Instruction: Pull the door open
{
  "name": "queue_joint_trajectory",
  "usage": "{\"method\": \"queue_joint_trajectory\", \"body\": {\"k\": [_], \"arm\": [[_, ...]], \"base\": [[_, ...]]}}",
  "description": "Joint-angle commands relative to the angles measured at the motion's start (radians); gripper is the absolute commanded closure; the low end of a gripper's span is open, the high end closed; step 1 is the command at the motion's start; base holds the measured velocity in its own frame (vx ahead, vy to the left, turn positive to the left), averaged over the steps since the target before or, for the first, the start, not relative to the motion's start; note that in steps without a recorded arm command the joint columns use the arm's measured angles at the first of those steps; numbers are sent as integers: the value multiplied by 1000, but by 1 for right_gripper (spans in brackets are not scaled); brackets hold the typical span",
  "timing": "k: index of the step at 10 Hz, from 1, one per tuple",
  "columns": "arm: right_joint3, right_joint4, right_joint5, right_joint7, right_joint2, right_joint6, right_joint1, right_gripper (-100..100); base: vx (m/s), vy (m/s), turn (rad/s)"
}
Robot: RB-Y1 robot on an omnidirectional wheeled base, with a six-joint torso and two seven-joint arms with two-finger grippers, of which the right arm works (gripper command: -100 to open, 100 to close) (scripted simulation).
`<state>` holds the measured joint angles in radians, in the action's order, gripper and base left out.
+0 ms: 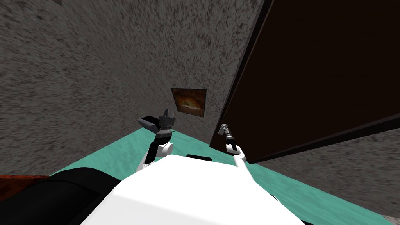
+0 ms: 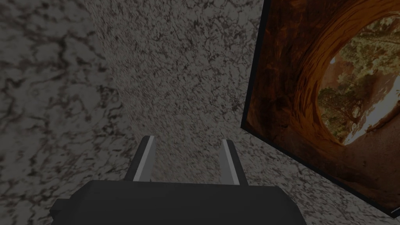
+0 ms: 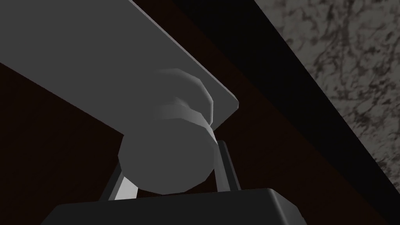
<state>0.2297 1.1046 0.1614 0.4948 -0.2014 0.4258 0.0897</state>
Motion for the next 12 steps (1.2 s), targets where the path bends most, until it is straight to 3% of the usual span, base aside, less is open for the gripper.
{"method": "queue_joint_trajectory", "body": {"k": [1, 2, 4, 5, 6, 7, 11, 12], "arm": [[-10, 5, -42, -50, 7, 0, -4, 100], [-10, 5, -42, -56, 7, 0, -4, 100], [-6, 7, -113, -120, -1, 3, -13, 100], [-6, 7, -122, -137, -1, 3, -13, 100], [-5, 9, -162, -171, -5, 4, -17, 100], [-5, 9, -162, -178, -5, 4, -17, 100], [2, 13, -286, -292, -17, 9, -30, 100], [2, 13, -288, -299, -17, 9, -30, 100]], "base": [[-57, -34, 147], [-47, -26, 84], [-65, -37, 157], [-61, -38, 82], [-65, -38, 113], [-48, -28, 81], [-68, -30, 136], [-56, -23, 80]]}}
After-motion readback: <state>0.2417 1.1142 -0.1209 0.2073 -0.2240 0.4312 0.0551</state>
